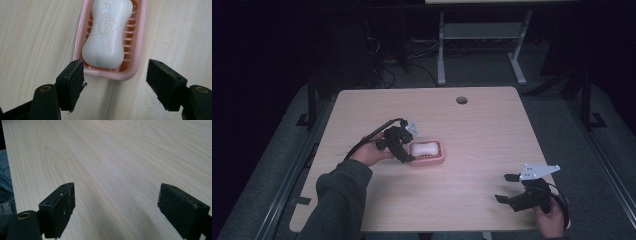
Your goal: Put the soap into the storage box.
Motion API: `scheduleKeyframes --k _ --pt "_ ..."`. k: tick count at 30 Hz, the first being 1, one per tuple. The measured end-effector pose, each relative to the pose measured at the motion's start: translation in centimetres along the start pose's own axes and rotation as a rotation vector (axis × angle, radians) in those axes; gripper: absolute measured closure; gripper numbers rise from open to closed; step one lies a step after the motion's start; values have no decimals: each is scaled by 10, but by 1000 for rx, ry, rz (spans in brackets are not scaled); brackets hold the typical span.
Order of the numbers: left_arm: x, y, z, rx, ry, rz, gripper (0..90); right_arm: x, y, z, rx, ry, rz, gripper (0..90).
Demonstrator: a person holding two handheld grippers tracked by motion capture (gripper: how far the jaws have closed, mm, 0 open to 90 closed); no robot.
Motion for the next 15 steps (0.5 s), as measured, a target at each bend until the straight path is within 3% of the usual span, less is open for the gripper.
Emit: scheduleKeyframes --k 15 --pt "-12 -10 -3 2 -26 -30 295 0 0 -1 -7 3 0 141"
Point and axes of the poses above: each handheld gripper's, and its own axes: y roughly forward along the jaws, x roughly out of its top, z roughly to its left, the point moved 9 cm from there along y, roughly forward along the jaws, and after that the axes turned 10 degrees about -y, right-handed, at the moved point
